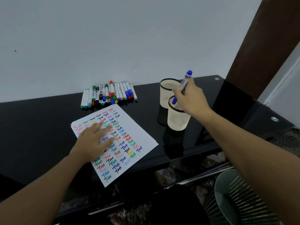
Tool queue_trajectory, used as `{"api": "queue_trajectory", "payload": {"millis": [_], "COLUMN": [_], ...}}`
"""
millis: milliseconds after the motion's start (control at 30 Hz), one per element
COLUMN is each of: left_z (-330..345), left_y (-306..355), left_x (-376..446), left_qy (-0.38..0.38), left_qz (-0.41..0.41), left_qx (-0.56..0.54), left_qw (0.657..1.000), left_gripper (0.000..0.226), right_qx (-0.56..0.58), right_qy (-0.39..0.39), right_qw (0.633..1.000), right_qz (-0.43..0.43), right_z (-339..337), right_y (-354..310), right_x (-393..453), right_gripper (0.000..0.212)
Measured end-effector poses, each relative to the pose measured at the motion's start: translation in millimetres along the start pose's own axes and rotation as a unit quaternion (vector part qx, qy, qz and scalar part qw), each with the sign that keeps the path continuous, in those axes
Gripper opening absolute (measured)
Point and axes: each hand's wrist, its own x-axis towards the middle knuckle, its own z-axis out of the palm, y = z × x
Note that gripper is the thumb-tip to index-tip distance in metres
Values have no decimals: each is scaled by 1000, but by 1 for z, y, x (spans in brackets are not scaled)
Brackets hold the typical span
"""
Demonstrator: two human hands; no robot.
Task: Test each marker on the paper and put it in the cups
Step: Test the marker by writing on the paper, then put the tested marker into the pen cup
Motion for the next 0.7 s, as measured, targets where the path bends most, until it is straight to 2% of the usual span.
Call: {"api": "queue_trajectory", "payload": {"millis": [333, 700], "left_z": [1, -4], "left_y": [-2, 3], "left_x": [0, -2], "left_qy": [11, 5], "left_qz": [-1, -4], "left_qx": [-16, -20], "left_qw": [1000, 1000], "left_gripper": [83, 86], "right_qx": [-71, -33], "right_qy": [-61, -53], "right_qw": [996, 998], "right_qz": [3, 12], "right_z": [3, 9], "right_y": [16, 6], "right_x": [1, -3], "right_gripper": [29, 25]}}
